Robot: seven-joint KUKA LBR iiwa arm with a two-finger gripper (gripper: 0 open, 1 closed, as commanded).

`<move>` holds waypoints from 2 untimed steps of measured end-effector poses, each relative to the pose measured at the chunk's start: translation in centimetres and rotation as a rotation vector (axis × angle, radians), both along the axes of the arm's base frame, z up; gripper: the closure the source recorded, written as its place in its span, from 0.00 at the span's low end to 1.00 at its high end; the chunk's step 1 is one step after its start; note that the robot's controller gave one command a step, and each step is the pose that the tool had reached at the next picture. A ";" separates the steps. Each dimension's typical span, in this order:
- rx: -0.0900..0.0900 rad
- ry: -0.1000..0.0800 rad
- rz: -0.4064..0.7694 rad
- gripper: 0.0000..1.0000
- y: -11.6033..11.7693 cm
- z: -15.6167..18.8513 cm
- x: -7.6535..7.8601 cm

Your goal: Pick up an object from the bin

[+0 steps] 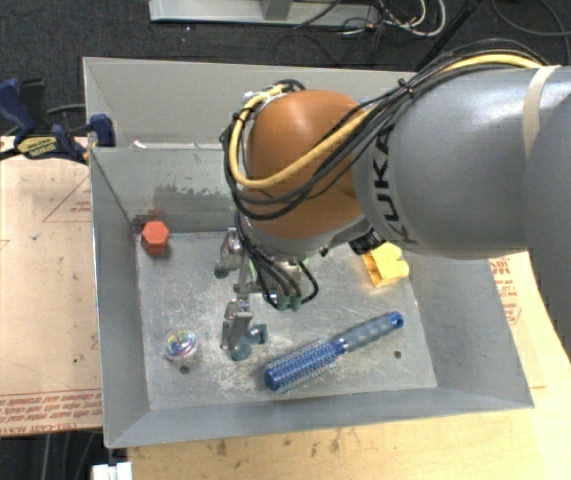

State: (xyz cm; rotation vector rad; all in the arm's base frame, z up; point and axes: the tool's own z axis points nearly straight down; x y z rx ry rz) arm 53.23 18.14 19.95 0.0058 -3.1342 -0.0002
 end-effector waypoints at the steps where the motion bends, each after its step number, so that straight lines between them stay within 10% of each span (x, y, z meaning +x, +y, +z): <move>1: -0.004 0.003 -0.001 0.00 -9.5 -10.5 -4.3; 2: 0.001 -0.006 0.004 1.00 -9.0 -10.1 -4.1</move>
Offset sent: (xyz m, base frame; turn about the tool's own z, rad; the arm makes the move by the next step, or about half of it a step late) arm -0.0402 -0.0907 -0.1003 -0.0060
